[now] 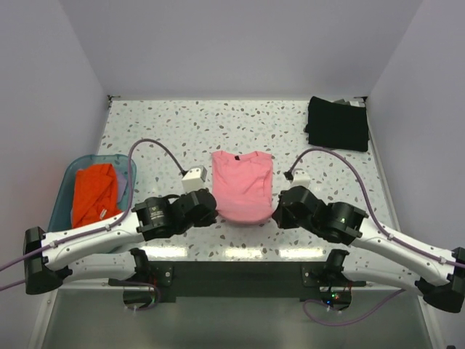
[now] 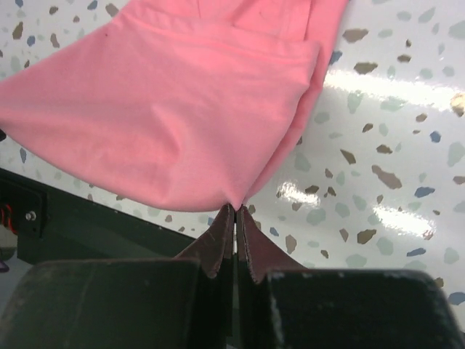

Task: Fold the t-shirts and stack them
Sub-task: Fold the tshirt

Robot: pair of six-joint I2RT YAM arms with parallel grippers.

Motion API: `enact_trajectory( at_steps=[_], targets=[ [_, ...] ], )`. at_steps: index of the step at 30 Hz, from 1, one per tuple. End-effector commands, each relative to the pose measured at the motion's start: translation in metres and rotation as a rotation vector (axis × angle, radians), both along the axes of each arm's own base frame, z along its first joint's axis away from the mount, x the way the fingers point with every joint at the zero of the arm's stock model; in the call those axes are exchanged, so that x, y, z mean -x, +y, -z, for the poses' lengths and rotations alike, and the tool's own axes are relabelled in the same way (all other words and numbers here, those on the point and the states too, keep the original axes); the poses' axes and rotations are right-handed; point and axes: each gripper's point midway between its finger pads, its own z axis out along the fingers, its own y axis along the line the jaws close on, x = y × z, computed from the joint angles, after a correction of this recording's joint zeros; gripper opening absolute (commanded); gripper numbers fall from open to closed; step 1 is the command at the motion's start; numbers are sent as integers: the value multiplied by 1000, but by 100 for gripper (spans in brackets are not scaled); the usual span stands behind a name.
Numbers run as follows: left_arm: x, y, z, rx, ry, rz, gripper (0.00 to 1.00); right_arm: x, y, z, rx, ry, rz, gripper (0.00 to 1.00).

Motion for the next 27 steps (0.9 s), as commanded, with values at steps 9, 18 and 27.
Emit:
enact_trajectory(
  at_steps=[9,18,27],
  targets=[
    [-93,8,-54,-45,-193,-55,0,-92,-13,-68,99,-229,103,0],
    [-200,5,-49,-18,-237,-104,0,-206,8,-60,60,-184,101,0],
    [-314,-1,14,57,-203,-109,5,-312,-1,14,64,-36,169,3]
  ],
)
